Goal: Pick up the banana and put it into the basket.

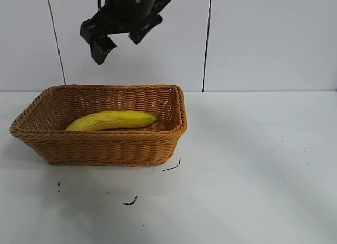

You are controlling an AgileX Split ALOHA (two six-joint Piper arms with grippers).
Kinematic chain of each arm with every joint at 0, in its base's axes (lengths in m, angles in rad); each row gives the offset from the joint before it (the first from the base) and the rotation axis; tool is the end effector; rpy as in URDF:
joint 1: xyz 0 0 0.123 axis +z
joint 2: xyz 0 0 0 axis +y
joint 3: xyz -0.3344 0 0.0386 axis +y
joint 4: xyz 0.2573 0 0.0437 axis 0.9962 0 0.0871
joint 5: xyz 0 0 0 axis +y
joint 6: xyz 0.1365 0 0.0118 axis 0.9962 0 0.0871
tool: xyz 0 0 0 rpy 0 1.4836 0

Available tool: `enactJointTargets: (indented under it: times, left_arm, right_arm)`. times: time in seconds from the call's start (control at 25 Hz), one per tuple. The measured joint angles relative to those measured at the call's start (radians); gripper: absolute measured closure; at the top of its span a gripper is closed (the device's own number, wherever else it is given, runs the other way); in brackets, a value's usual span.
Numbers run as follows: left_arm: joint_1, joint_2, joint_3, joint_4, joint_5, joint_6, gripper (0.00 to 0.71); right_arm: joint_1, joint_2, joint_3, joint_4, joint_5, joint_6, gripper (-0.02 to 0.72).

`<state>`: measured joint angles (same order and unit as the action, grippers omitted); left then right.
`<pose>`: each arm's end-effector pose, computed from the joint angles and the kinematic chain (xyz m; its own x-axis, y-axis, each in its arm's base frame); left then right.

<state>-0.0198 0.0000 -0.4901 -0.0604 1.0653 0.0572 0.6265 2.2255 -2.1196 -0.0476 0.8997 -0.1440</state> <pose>-0.0073 -0.0071 0.2571 -0.4661 0.0371 -0.8840 0.0795 0.9968 0.0000 0.4711 0.3346 0.2722 -0.5357 -0.6008 -0.5933 -0.6702 0.7300 -0.1341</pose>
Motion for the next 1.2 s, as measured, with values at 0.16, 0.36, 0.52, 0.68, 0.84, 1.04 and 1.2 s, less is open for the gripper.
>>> enactJointTargets:
  times: [0.16,0.36,0.52,0.68,0.84,1.04,1.2]
  left_arm:
    - [0.0,0.0,0.0,0.0,0.0,0.0,0.015]
    - [0.0,0.0,0.0,0.0,0.0,0.0,0.015]
    - [0.0,0.0,0.0,0.0,0.0,0.0,0.015]
    - [0.0,0.0,0.0,0.0,0.0,0.0,0.015]
    - [0.0,0.0,0.0,0.0,0.0,0.0,0.015]
    - [0.0,0.0,0.0,0.0,0.0,0.0,0.015]
    - [0.0,0.0,0.0,0.0,0.0,0.0,0.015]
  right_arm:
    - [-0.096,-0.001,-0.041,0.078,0.141,0.064,0.057]
    - [-0.225,-0.001,-0.058,0.11,0.187,0.082,0.059]
    - [-0.334,-0.001,-0.058,0.1,0.195,0.082,0.06]
    - [-0.46,-0.001,-0.058,0.087,0.197,0.078,0.062]
    - [-0.585,-0.001,-0.058,0.086,0.213,0.078,0.069]
    - [-0.695,-0.001,-0.058,0.095,0.257,0.078,0.07]
    - [-0.711,-0.001,-0.058,0.104,0.306,0.069,0.071]
